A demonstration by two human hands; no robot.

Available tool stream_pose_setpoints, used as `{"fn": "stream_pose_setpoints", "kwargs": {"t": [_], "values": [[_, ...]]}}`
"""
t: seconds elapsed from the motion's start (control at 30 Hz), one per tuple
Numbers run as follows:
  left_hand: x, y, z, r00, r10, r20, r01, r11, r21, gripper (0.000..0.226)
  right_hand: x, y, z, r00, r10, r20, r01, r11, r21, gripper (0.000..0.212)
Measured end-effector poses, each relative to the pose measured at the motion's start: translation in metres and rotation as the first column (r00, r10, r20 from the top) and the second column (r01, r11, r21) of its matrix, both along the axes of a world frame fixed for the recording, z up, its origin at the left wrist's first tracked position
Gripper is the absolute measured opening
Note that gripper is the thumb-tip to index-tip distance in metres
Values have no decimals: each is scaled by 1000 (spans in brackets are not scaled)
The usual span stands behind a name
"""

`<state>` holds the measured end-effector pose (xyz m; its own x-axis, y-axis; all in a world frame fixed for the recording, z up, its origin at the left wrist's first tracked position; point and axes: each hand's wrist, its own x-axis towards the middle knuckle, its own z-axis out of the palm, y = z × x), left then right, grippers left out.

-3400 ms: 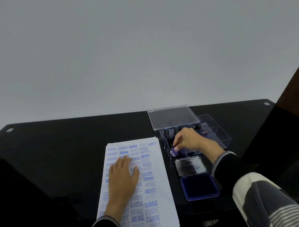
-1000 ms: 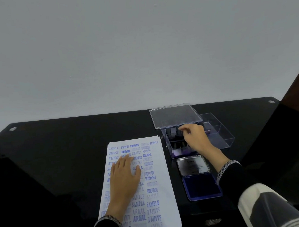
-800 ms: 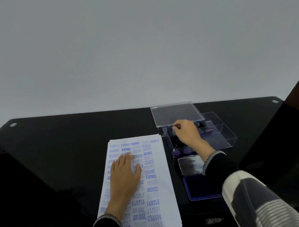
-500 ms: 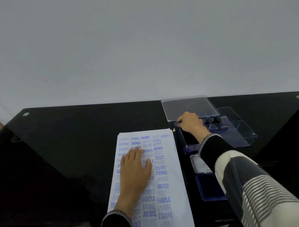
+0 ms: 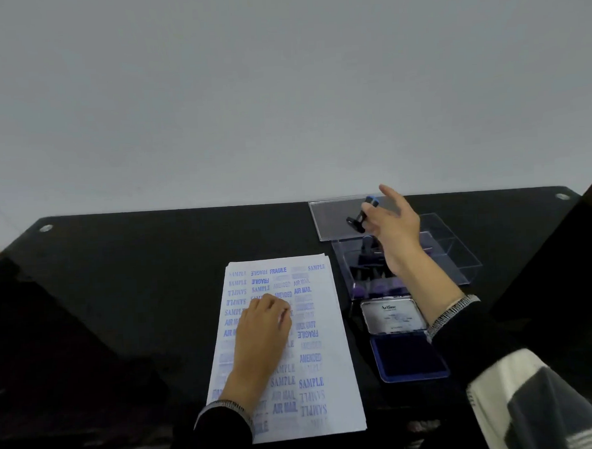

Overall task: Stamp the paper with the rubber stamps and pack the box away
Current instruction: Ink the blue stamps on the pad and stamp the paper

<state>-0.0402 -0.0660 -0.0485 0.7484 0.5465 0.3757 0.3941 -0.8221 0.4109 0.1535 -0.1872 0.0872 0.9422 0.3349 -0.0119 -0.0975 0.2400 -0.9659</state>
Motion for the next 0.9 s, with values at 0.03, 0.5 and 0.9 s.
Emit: {"fn": "stream_pose_setpoints", "kwargs": {"t": [0.03, 0.5, 0.9], "values": [[0, 0, 1, 1000, -13, -14, 13, 999, 38, 6, -4, -10, 1, 996, 46, -72, -42, 997, 63, 40], [6, -59, 26, 950, -312, 16, 311, 939, -148, 38, -51, -128, -77, 997, 75, -23, -78, 947, -312, 14], [19, -91, 17, 816, -467, -339, 441, 884, -157, 87, -60, -140, -90, 917, 209, 340, 29, 815, -578, 12]]}}
